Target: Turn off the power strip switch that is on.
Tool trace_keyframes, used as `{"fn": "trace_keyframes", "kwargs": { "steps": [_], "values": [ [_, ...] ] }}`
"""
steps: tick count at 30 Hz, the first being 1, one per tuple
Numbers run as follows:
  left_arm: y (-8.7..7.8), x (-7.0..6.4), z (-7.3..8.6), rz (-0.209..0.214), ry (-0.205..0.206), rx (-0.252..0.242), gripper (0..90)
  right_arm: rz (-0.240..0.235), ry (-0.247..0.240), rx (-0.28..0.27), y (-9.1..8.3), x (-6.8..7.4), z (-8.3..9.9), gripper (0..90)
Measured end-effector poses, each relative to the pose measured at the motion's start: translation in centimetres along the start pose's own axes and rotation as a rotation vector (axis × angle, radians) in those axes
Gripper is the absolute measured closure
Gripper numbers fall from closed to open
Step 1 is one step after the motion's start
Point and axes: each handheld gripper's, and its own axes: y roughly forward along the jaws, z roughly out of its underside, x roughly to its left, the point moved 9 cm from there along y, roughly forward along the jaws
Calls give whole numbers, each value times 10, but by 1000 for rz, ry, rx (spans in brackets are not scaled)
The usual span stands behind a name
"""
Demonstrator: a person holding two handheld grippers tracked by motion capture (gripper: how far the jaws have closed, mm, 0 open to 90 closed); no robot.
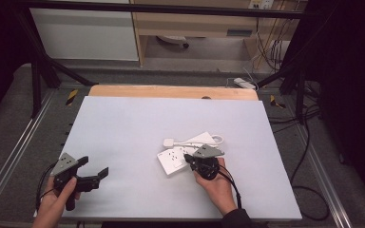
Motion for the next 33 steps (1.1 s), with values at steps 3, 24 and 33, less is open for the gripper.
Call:
{"fn": "trace_keyframes", "kwargs": {
  "steps": [3, 24, 33],
  "values": [
    [0, 0, 0, 0, 0, 0, 62, 2, 1, -3, -1, -1, -1, 900],
    [0, 0, 0, -2, -1, 0, 62, 12, 61, -62, -9, -9, -15, 679],
    [0, 0, 0, -2, 1, 2, 62, 46, 95, -67, -10, -16, -19, 398]
  ]
}}
